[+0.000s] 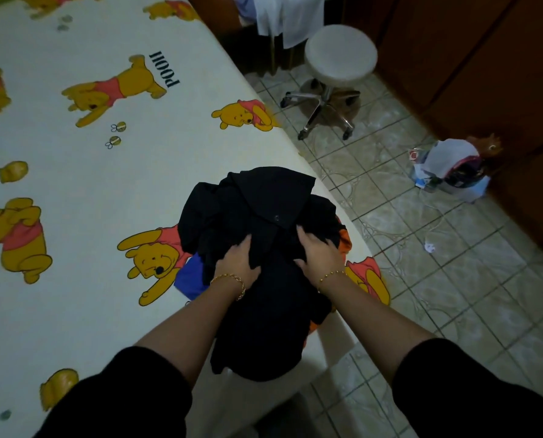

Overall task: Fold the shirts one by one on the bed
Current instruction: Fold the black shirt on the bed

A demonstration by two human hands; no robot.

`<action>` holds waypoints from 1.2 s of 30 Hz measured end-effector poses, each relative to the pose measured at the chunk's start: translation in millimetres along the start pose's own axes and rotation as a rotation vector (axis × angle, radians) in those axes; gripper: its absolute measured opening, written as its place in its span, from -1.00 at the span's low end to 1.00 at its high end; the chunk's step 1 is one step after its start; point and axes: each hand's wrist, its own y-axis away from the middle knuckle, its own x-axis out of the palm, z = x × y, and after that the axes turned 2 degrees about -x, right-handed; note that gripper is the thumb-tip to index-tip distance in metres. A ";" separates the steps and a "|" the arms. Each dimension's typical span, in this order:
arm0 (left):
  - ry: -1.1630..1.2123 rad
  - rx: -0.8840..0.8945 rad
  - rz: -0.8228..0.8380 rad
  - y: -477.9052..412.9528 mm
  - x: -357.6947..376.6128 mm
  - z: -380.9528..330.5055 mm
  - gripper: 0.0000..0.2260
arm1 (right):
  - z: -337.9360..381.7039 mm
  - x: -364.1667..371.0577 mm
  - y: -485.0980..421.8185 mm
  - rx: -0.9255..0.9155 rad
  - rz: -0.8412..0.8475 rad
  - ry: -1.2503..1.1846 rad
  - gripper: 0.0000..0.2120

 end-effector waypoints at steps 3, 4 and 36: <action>-0.162 -0.026 -0.111 3.6 -2.8 -3.4 -0.63 | 3.9 0.3 3.4 -0.026 -0.095 0.020 -0.62; -0.148 -0.036 -0.153 6.4 -5.7 -4.3 -0.68 | 5.9 -1.8 6.5 0.002 -0.119 -0.028 -0.68; 0.619 0.724 -0.749 384.0 -388.9 76.8 -0.15 | 447.8 -312.7 244.9 -0.462 -0.659 -0.499 -0.79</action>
